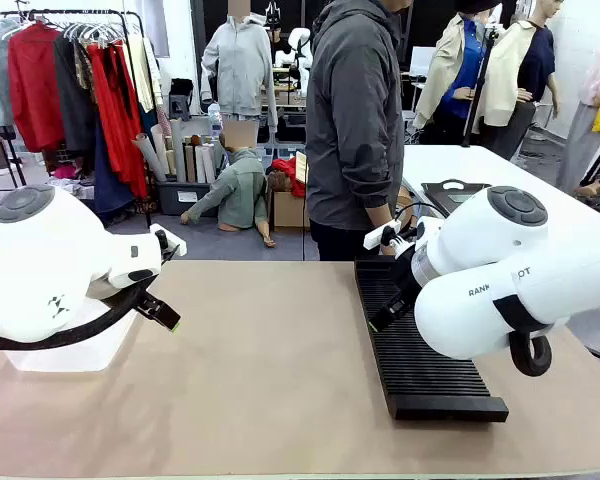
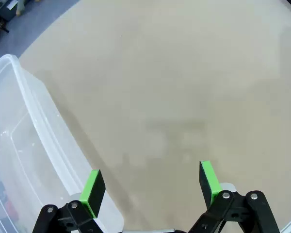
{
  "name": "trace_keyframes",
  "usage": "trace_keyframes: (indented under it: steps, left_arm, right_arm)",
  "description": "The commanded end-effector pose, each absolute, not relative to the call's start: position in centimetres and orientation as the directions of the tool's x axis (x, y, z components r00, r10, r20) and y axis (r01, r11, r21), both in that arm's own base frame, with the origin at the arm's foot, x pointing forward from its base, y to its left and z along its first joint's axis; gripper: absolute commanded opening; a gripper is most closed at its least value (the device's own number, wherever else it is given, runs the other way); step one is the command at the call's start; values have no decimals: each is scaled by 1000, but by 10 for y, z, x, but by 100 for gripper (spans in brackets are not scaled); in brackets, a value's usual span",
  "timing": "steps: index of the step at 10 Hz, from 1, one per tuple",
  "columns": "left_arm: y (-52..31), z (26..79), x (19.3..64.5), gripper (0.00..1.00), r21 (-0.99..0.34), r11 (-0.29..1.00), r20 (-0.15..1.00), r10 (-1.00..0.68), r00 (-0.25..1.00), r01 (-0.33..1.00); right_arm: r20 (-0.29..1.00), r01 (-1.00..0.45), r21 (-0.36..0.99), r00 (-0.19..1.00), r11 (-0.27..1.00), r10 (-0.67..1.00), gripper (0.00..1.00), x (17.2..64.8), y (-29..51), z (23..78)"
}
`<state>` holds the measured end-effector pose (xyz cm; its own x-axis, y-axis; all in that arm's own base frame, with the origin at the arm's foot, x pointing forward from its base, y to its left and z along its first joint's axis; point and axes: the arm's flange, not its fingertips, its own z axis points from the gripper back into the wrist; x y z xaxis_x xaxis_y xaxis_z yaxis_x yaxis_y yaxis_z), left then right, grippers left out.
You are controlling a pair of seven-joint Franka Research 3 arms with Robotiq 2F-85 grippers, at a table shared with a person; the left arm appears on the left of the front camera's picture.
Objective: Sort PCBs into racks and boxes based on the side picked up.
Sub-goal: Pick up the Blank PCB handed by the Human.
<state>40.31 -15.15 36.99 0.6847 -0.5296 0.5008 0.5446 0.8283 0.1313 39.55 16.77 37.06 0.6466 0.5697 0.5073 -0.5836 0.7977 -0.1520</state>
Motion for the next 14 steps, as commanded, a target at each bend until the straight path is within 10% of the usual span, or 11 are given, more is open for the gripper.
trace_keyframes:
  steps: [1,14]
  left_arm:
    - [-152,370,403,100,131,828,501,-529,685,545]
    - [-134,414,401,100,77,846,505,-490,711,528]
  right_arm:
    - [507,-584,-152,647,798,570,100,395,168,371]
    - [551,-540,-59,683,839,478,100,389,145,411]
